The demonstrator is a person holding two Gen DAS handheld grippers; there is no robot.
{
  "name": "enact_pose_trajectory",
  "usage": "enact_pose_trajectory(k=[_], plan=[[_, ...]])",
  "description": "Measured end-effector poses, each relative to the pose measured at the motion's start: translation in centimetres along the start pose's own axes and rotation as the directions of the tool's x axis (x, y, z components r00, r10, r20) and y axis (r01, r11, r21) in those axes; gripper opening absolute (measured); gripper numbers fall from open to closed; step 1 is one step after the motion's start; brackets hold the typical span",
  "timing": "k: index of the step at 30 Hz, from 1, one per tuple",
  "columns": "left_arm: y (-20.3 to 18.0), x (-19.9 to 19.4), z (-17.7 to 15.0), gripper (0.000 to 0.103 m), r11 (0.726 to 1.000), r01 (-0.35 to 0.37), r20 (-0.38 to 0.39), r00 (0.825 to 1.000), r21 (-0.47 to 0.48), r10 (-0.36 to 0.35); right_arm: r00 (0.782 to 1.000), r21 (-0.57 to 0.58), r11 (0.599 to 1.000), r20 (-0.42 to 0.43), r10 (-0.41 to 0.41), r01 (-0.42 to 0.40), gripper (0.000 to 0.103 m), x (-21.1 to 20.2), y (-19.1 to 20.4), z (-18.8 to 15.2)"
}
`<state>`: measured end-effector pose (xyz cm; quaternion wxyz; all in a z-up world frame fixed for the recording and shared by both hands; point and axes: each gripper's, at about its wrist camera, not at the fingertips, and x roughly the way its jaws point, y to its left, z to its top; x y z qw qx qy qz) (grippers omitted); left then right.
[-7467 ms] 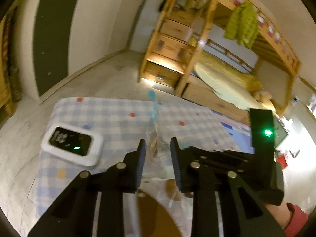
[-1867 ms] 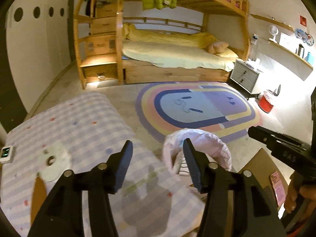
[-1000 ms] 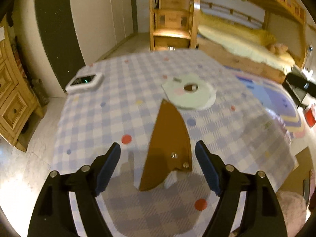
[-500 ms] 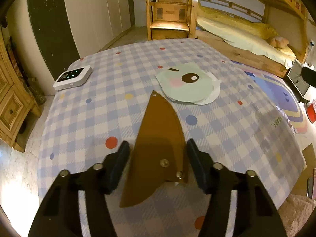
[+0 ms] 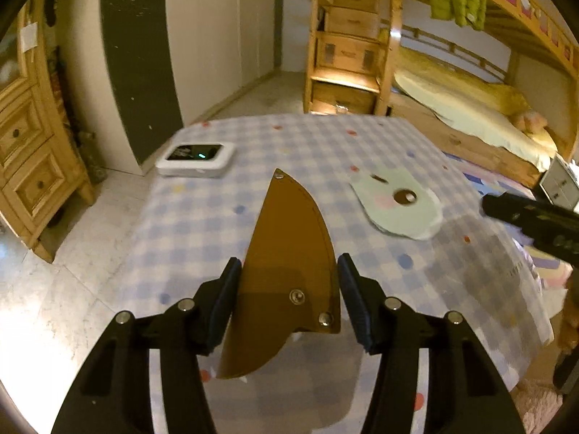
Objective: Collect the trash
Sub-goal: 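Grasp the pale green paper plate with the right gripper while the left gripper holds the sheath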
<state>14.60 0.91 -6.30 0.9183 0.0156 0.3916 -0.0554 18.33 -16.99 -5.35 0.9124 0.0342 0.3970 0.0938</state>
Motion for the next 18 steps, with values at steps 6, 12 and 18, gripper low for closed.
enact_pose_trajectory(k=[6, 12, 18], plan=[[1.0, -0.7, 0.1, 0.053, 1.000, -0.009, 0.022, 1.000, -0.018, 0.009, 0.999, -0.002, 1.000, -0.035, 0.014, -0.014, 0.059, 3.4, 1.4, 1.0], [1.4, -0.6, 0.1, 0.053, 1.000, -0.004, 0.015, 1.000, -0.031, 0.004, 0.998, 0.004, 1.000, -0.055, -0.008, 0.009, 0.067, 5.7, 1.9, 1.2], [1.8, 0.0, -0.1, 0.053, 0.999, 0.002, 0.000, 1.000, -0.046, -0.002, 0.996, -0.014, 1.000, -0.087, -0.021, 0.020, 0.067, 7.3, 2.5, 1.4]])
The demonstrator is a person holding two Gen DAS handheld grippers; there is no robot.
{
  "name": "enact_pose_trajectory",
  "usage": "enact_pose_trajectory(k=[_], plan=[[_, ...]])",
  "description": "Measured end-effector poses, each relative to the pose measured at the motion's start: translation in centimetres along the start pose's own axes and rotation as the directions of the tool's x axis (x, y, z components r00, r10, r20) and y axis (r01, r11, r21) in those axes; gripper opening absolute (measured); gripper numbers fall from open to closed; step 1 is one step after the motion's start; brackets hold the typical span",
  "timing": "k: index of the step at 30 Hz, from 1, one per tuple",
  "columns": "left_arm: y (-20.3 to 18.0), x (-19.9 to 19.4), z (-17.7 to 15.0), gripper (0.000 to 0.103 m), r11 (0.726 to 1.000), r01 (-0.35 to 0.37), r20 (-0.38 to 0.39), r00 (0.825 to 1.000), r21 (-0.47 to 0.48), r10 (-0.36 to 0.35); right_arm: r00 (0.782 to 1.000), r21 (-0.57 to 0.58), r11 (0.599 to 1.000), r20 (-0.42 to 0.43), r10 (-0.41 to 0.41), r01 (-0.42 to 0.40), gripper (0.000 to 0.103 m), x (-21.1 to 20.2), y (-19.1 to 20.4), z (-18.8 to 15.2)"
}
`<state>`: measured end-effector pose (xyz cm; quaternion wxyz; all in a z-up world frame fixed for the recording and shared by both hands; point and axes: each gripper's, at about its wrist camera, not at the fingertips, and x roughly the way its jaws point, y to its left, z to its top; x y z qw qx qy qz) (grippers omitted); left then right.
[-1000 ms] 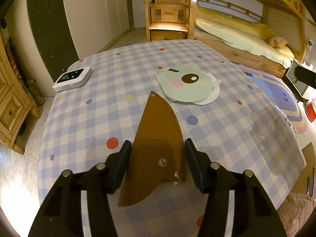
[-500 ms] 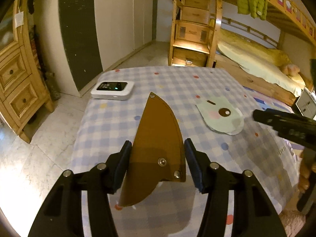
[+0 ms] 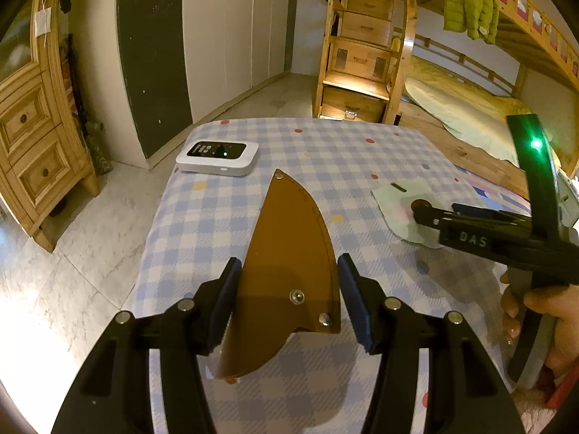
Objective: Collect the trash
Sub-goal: 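Grasp the pale green paper plate with the right gripper while the left gripper holds the sheath, then carry sheath and plate to the wastebasket and open both grippers over it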
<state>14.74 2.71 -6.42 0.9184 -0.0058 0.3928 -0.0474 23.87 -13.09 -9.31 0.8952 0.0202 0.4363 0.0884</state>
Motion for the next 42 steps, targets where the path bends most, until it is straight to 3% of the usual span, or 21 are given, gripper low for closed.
enact_pose_trajectory(k=[2, 4, 5, 8, 9, 13, 18, 30, 36, 42], plan=[[0.1, 0.1, -0.1, 0.053, 1.000, 0.001, -0.006, 1.000, 0.001, -0.001, 1.000, -0.011, 1.000, 0.003, -0.005, 0.005, 0.065, 0.1, 0.3, 0.0], [0.1, 0.0, -0.3, 0.053, 1.000, -0.001, -0.010, 1.000, -0.001, 0.001, 1.000, -0.018, 1.000, 0.005, 0.015, -0.015, 0.055, 0.0, 0.5, -0.1], [0.2, 0.0, -0.3, 0.053, 1.000, -0.002, -0.012, 1.000, -0.003, 0.002, 1.000, -0.022, 1.000, 0.005, 0.017, -0.017, 0.046, -0.1, 0.7, -0.2], [0.1, -0.2, -0.3, 0.053, 1.000, 0.001, -0.015, 1.000, -0.007, -0.001, 0.997, -0.006, 0.997, 0.010, 0.074, -0.074, 0.005, -0.9, 0.7, -0.2], [0.0, -0.4, -0.3, 0.053, 1.000, 0.001, -0.013, 1.000, -0.005, -0.001, 0.995, -0.001, 0.996, 0.038, 0.092, -0.092, 0.003, -2.0, 0.6, -0.2], [-0.4, -1.5, -0.1, 0.053, 1.000, 0.006, 0.005, 1.000, 0.007, -0.006, 0.983, -0.017, 0.991, 0.127, 0.135, -0.134, 0.001, -6.0, 0.4, 0.0], [-2.4, -2.8, 0.2, 0.053, 0.999, 0.042, 0.027, 0.999, 0.027, -0.043, 0.972, 0.015, 0.991, 0.197, 0.128, -0.133, 0.001, -9.9, -1.1, -0.2], [-9.7, -4.4, -0.2, 0.053, 0.974, 0.166, 0.027, 0.985, 0.151, -0.172, 0.971, 0.125, 0.991, 0.239, 0.023, -0.054, 0.001, -14.1, -6.5, -3.7], [-14.6, -5.4, 1.0, 0.053, 0.941, 0.262, 0.036, 0.961, 0.214, -0.276, 0.962, 0.187, 0.982, 0.270, -0.052, 0.000, 0.001, -16.6, -10.1, -5.7], [-21.6, -5.4, 1.2, 0.053, 0.883, 0.348, 0.029, 0.926, 0.316, -0.375, 0.948, 0.274, 0.960, 0.285, -0.142, 0.062, 0.001, -19.2, -15.0, -8.3]])
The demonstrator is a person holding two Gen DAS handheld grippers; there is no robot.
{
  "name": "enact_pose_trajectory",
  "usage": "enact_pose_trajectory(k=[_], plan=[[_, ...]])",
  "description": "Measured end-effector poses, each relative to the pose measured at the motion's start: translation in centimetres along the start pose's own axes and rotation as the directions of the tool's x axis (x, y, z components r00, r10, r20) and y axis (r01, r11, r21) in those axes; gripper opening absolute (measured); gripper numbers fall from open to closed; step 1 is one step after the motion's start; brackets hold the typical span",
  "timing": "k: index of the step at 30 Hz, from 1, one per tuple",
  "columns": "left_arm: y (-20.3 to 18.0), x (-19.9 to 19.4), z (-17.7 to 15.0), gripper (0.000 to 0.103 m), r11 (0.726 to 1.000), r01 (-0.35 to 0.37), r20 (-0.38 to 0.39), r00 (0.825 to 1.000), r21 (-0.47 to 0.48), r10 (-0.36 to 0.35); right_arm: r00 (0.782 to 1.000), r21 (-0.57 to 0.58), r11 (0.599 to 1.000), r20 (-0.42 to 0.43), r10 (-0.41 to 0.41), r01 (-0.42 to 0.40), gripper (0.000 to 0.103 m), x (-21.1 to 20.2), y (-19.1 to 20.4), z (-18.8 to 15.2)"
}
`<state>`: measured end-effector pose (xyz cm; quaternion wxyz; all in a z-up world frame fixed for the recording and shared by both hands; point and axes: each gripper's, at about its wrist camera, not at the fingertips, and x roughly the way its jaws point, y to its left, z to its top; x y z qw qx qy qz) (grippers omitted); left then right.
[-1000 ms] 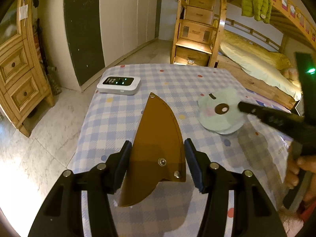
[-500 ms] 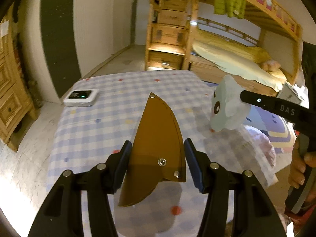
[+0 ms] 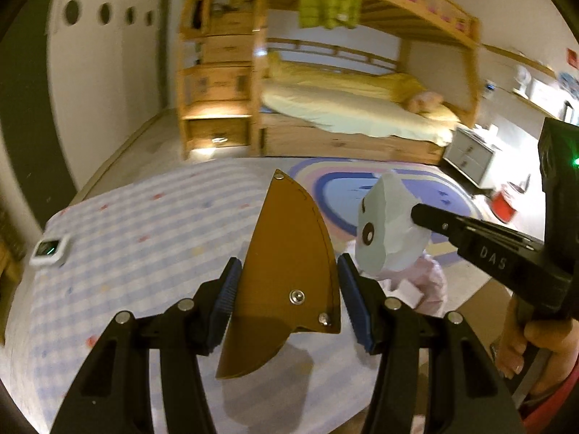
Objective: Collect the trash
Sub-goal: 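Carry sheath and plate to the wastebasket and open both grippers over it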
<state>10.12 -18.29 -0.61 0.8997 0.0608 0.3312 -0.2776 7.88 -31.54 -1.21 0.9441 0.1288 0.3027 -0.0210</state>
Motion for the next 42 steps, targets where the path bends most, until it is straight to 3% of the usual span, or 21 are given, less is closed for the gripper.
enact_pose_trajectory(k=[6, 12, 19, 22, 24, 26, 31, 37, 42], plan=[[-6.2, 3.5, 1.1, 0.053, 0.991, 0.107, -0.015, 0.994, 0.085, -0.106, 0.995, 0.071, 0.992, 0.007, -0.102, 0.102, 0.001, -1.9, -6.0, -0.9], [-10.9, 8.0, 1.8, 0.053, 0.972, 0.208, -0.082, 0.976, 0.106, -0.200, 0.984, 0.131, 0.975, -0.031, -0.177, 0.179, 0.001, -1.9, -11.3, -2.1], [-13.1, 11.8, 3.3, 0.054, 0.960, 0.260, -0.117, 0.962, 0.109, -0.247, 0.978, 0.169, 0.964, -0.076, -0.194, 0.205, 0.002, 0.5, -15.2, -2.6], [-13.4, 12.6, 4.3, 0.057, 0.956, 0.278, -0.105, 0.958, 0.099, -0.268, 0.976, 0.180, 0.961, -0.095, -0.195, 0.209, 0.008, 1.7, -16.4, -2.3], [-13.3, 12.4, 4.8, 0.073, 0.958, 0.273, -0.090, 0.960, 0.086, -0.265, 0.974, 0.194, 0.956, -0.097, -0.203, 0.219, 0.033, 2.1, -16.8, -2.3], [-12.7, 11.9, 5.3, 0.075, 0.962, 0.265, -0.072, 0.963, 0.066, -0.260, 0.971, 0.203, 0.950, -0.085, -0.223, 0.236, 0.042, 1.7, -16.8, -2.3], [-10.7, 10.4, 4.9, 0.077, 0.975, 0.218, -0.049, 0.975, 0.034, -0.216, 0.971, 0.226, 0.945, -0.088, -0.220, 0.235, 0.043, 0.0, -15.9, -3.0], [-7.5, 7.8, 3.6, 0.089, 0.995, 0.100, -0.050, 0.994, 0.013, -0.099, 0.979, 0.218, 0.955, -0.078, -0.186, 0.199, 0.052, -3.6, -13.7, -3.7], [-4.9, 3.4, 3.1, 0.095, 1.000, -0.001, -0.030, 1.000, -0.004, 0.001, 0.986, 0.167, 0.972, -0.037, -0.163, 0.166, 0.074, -7.1, -10.1, -2.9]])
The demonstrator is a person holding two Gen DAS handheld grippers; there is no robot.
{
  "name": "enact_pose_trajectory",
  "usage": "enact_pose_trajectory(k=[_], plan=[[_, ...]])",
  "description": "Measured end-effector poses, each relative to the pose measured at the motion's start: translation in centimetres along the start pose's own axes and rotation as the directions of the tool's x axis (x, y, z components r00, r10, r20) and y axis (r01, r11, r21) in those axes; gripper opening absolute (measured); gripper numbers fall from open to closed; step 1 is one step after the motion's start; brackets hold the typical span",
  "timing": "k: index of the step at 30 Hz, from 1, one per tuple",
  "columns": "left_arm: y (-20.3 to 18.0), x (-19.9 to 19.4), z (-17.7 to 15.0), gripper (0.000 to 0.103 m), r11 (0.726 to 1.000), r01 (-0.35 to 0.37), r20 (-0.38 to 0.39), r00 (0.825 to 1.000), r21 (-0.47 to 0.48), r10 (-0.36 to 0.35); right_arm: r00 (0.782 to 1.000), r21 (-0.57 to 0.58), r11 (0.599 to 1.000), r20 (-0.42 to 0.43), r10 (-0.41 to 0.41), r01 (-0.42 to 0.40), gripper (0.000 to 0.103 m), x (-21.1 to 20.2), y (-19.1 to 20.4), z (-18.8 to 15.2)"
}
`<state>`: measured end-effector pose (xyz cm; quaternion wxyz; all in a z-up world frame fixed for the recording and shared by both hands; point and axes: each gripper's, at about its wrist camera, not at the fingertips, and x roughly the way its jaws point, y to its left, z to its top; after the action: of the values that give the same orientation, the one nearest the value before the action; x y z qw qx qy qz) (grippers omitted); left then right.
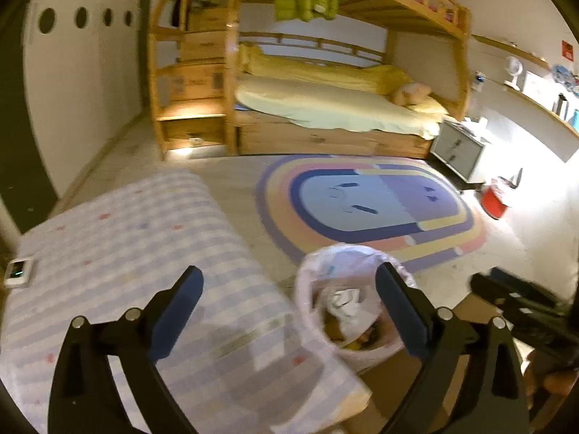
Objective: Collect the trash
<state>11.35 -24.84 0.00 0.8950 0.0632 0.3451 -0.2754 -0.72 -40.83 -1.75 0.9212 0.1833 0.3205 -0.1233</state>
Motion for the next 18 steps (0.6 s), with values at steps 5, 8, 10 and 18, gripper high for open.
enact_pose_trajectory(k=[5, 8, 10, 18], plan=[[3.1, -5.6, -1.0, 0.096, 0.995, -0.089, 0.017, 0.996, -0.041, 0.090, 0.997, -0.093, 0.994, 0.030, 0.067, -0.063, 0.090, -3.3, 4.7, -0.2], [4.9, -8.7, -2.0, 0.096, 0.987, -0.149, 0.020, 0.988, -0.064, 0.151, 0.992, -0.144, 0.982, 0.013, 0.127, -0.124, 0.092, -4.6, 7.8, -0.4], [6.4, -10.7, -2.8, 0.096, 0.978, -0.193, 0.017, 0.981, -0.084, 0.195, 0.989, -0.177, 0.973, 0.002, 0.150, -0.147, 0.092, -5.5, 10.0, -0.7], [11.4, -17.0, -6.9, 0.096, 0.917, -0.366, -0.040, 0.930, -0.157, 0.365, 0.978, -0.321, 0.925, -0.032, 0.206, -0.205, 0.094, -8.4, 16.7, -2.2]])
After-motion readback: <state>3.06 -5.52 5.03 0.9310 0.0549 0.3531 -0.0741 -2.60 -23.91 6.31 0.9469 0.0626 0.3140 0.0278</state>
